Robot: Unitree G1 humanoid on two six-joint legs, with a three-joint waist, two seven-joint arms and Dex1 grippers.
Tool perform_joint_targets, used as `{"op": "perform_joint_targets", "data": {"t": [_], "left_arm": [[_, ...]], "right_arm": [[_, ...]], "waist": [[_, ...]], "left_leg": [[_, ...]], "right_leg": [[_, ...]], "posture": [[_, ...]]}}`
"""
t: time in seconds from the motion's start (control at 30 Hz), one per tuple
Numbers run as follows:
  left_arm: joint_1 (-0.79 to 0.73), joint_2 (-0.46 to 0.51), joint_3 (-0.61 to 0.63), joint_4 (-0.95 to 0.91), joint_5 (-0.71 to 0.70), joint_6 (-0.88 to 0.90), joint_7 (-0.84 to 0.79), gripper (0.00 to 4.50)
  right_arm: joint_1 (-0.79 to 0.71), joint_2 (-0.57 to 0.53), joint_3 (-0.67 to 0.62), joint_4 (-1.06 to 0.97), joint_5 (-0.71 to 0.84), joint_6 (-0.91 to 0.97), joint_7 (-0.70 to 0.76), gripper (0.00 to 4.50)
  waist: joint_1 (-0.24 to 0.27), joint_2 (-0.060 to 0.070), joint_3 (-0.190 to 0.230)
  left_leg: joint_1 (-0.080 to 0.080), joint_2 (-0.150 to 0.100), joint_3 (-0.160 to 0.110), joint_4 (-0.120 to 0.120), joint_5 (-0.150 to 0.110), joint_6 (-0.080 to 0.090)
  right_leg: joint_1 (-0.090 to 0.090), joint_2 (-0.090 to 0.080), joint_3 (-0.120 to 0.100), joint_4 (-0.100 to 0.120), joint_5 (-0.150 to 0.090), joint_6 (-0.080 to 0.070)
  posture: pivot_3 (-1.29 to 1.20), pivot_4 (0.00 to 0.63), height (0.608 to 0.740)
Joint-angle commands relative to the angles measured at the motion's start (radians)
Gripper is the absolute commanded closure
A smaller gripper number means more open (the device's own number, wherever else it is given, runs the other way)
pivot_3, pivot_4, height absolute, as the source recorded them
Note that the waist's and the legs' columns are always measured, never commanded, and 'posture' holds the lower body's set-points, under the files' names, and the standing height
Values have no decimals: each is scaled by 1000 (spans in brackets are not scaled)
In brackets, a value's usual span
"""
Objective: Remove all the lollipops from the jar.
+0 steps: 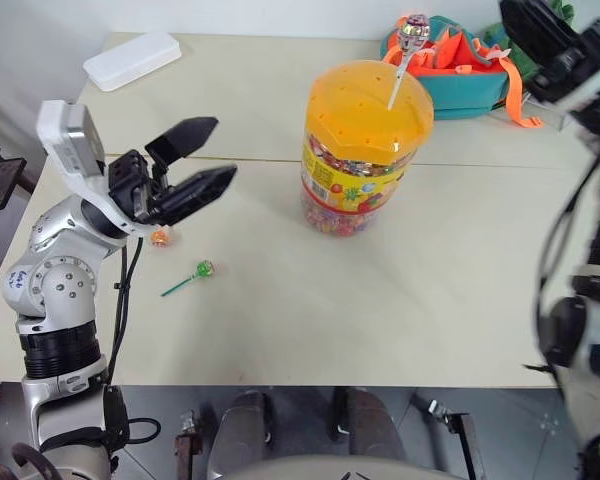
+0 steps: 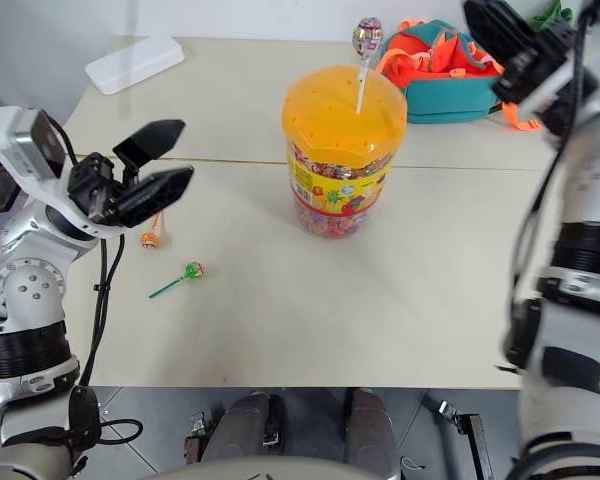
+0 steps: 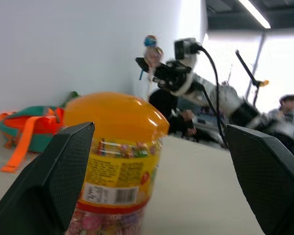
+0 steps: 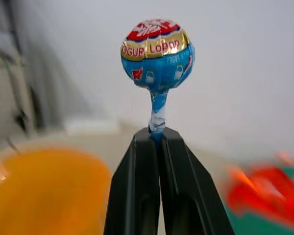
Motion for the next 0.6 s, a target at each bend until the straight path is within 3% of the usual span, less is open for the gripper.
{"op": "perform_joint_targets", "data": {"t": [0.03, 0.13, 0.27, 0.33, 0.43, 0.6], "left_arm": [[25, 13, -47, 12, 80, -116, -95, 0], [40, 22, -78, 43, 120, -164, -147, 0], [52, 50, -139, 115, 235, -309, -247, 0], [46, 41, -140, 108, 217, -293, -239, 0], [45, 37, -138, 92, 187, -259, -232, 0], [52, 22, -107, 61, 134, -208, -188, 0]], "right_arm": [[179, -155, 118, -36, -149, 89, 49, 4483], [325, -228, 200, -41, -270, 75, 31, 4483], [487, -229, 191, -9, -331, -127, 46, 4483], [524, -224, 170, 2, -319, -128, 67, 4483], [576, -230, 127, -16, -286, -129, 111, 3728], [573, -207, 5, -55, -206, -223, 163, 2100]], "waist": [[-2, 0, 0], [-12, 1, 0], [-19, 3, -1], [-21, 4, 0], [-13, 4, 0], [-6, 4, 0]], "left_leg": [[0, 0, 0, 0, 0, 0], [0, 1, 4, 0, 0, 0], [4, 2, 10, 0, 0, 0], [3, 2, 11, 0, 0, 0], [4, 2, 10, 1, 0, 0], [3, 2, 10, 1, 0, 1]], "right_leg": [[0, 0, 0, -1, 0, 0], [0, 0, 1, -2, 0, 0], [-1, 0, 2, -2, 0, 0], [-1, 0, 3, -3, 0, 0], [0, 0, 3, -3, 0, 0], [0, 0, 3, -3, 0, 0]], "posture": [[0, 150, 740], [0, 150, 740], [0, 150, 740], [0, 150, 740], [0, 150, 740], [0, 150, 740]]}}
